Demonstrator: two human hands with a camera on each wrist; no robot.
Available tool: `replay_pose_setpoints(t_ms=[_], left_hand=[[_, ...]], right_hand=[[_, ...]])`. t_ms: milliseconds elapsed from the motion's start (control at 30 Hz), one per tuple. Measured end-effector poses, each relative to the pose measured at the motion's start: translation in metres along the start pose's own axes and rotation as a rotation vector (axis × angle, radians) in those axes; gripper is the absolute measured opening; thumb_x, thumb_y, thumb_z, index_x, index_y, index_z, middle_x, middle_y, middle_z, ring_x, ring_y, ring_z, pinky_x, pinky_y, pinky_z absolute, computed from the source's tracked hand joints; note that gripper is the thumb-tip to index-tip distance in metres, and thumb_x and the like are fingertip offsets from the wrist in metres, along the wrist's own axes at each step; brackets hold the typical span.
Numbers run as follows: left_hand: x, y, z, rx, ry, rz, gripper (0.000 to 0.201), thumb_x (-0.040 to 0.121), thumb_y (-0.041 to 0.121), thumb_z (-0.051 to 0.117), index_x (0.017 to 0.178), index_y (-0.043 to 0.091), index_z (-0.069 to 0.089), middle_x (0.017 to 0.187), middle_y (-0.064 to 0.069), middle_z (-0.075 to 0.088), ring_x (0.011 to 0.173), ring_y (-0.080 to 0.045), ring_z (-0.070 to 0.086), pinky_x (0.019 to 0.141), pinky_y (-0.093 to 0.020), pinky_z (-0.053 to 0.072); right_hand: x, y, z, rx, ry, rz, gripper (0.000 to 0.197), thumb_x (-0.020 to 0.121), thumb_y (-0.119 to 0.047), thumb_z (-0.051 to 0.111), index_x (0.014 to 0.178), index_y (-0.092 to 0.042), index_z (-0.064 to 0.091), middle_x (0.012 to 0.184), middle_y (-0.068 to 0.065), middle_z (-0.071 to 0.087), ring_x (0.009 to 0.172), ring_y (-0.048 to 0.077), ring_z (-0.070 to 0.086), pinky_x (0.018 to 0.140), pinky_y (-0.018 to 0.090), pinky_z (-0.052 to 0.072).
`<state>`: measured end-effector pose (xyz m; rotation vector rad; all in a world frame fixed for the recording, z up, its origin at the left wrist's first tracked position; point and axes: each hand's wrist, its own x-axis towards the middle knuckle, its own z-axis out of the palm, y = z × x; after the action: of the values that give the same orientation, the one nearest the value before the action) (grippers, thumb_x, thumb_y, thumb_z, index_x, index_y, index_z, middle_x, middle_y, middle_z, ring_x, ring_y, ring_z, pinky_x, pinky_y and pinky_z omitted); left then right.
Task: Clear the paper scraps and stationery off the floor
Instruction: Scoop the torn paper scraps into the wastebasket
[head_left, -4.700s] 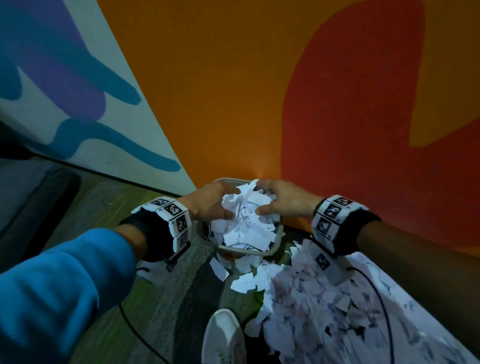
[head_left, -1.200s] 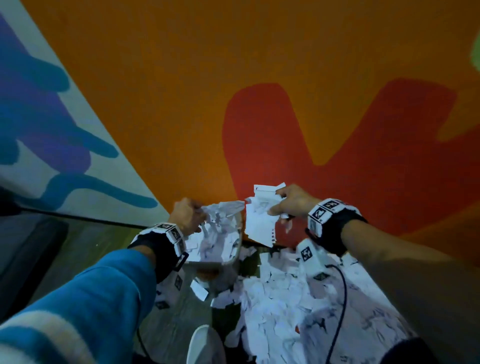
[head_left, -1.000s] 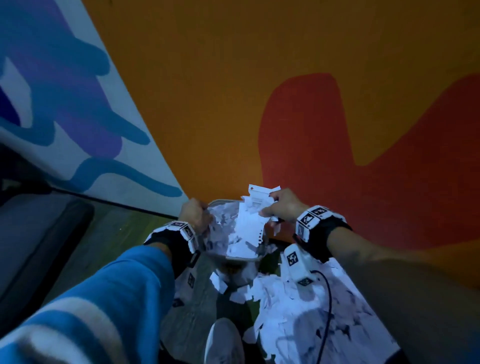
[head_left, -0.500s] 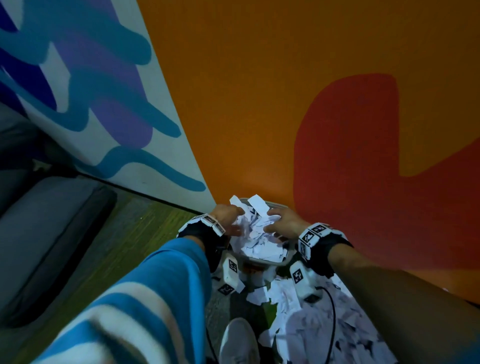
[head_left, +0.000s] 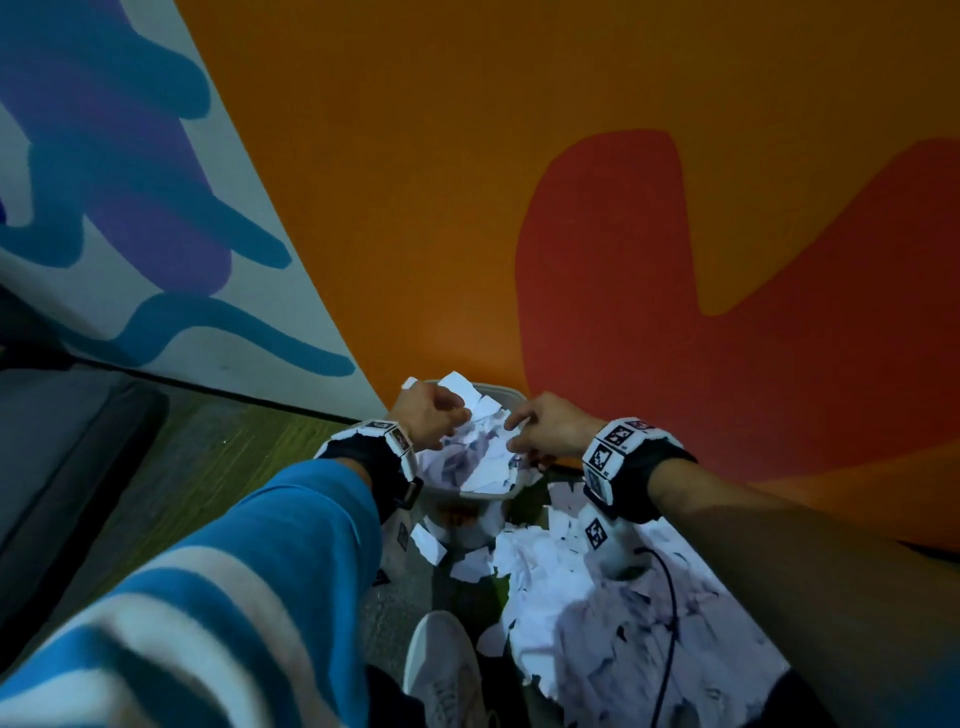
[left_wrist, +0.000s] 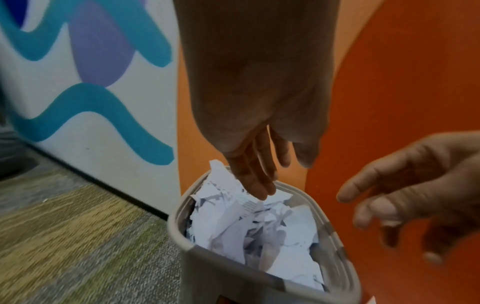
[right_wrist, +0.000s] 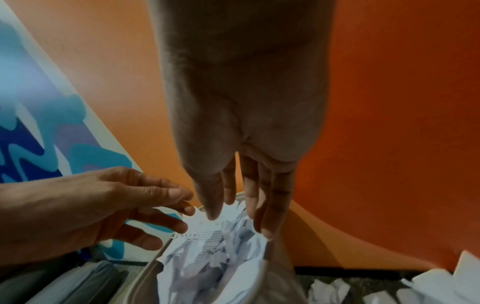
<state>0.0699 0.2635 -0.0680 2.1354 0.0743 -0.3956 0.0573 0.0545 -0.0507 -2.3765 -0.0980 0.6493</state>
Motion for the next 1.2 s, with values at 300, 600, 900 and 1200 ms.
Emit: replay_pose_setpoints(t_ms=[300, 600, 900, 1200], left_hand=[[-0.014, 0.061, 0.104, 0.45, -0.359, 0.35, 0.017, 0.088, 0.028, 0.068, 0.077, 0.017, 0.072, 0.073, -0.004, 0.073, 0.072, -0.024, 0.071, 0.065, -0.036, 0.057], [-0.019, -0.023, 0.282, 0.59, -0.641, 0.167, 0.067, 0.091, 0.047, 0.065, 0.145, 0.014, 0.045, 0.143, -0.012, 0.05, 0.131, -0.033, 0.048, 0.104, -0.039, 0.041], [0.016, -0.089, 0.362, 0.631, -0.57, 0.038, 0.13, 0.057, 0.068, 0.078, 0.155, 0.043, -0.002, 0.164, -0.008, -0.001, 0.148, -0.043, 0.003, 0.114, -0.061, 0.025], [0.04, -0.095, 0.385, 0.75, -0.357, 0.099, 0.074, 0.087, 0.01, 0.064, 0.147, 0.036, 0.029, 0.145, -0.01, 0.025, 0.129, -0.041, 0.029, 0.092, -0.057, 0.048]], right_hand=[[-0.083, 0.103, -0.037, -0.127, -0.096, 0.186, 0.024, 0.089, -0.016, 0.072, 0.108, -0.002, 0.068, 0.077, 0.003, 0.068, 0.071, 0.024, 0.07, 0.062, 0.036, 0.061], [-0.096, 0.285, 0.024, -0.194, -0.151, 0.449, 0.064, 0.084, -0.031, 0.075, 0.139, -0.014, 0.047, 0.135, 0.007, 0.048, 0.117, 0.025, 0.053, 0.084, 0.03, 0.044], [-0.047, 0.368, 0.081, -0.229, -0.12, 0.575, 0.133, 0.062, -0.063, 0.081, 0.153, -0.038, -0.012, 0.161, 0.017, -0.007, 0.142, 0.055, 0.011, 0.11, 0.064, 0.026], [-0.027, 0.371, 0.099, -0.328, -0.059, 0.405, 0.084, 0.069, -0.046, 0.081, 0.139, -0.03, 0.037, 0.139, 0.015, 0.024, 0.125, 0.044, 0.031, 0.097, 0.053, 0.045]])
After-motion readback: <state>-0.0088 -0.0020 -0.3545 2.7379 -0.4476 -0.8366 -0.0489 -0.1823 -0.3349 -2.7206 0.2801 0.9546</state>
